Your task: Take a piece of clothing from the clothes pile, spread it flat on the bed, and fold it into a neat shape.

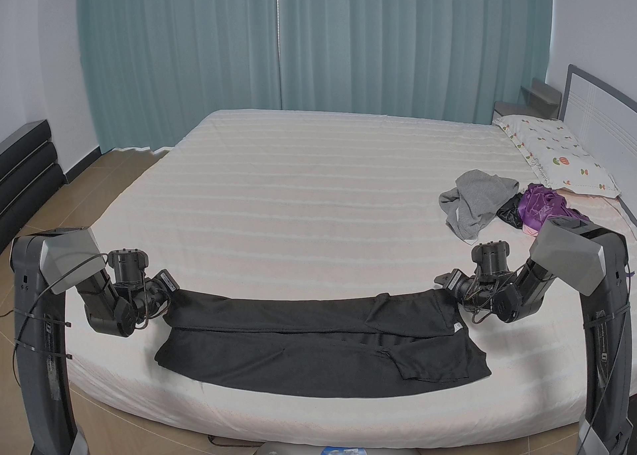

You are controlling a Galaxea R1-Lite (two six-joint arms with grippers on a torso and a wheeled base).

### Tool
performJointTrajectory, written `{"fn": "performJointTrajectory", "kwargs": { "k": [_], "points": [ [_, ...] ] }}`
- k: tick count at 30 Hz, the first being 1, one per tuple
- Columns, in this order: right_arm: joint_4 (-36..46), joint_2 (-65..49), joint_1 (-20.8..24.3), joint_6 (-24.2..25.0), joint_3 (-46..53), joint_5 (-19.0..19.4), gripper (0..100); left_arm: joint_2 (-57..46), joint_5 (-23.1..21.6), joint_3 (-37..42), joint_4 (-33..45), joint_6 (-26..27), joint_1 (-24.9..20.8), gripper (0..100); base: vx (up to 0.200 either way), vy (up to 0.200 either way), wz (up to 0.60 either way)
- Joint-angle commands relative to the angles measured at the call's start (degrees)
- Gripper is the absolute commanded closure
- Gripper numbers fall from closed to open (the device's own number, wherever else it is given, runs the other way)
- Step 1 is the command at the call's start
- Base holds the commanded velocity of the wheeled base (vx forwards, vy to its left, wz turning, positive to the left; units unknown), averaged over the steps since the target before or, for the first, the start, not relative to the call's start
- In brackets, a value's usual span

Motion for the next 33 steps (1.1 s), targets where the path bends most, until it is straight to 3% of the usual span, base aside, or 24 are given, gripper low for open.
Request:
{"fn": "performJointTrajectory", "kwargs": {
  "k": [1,33],
  "points": [
    [-0.05,1.04,0.13,0.00,-0.32,-0.13,100,0.08,0.01,0.01,-0.03,-0.05,-0.01,100,0.000,0.000,0.00],
    [-0.22,0.60,-1.45,1.49,-1.11,-1.45,100,0.34,0.01,-0.96,-0.11,-0.23,-0.36,100,0.000,0.000,0.00]
  ]
}}
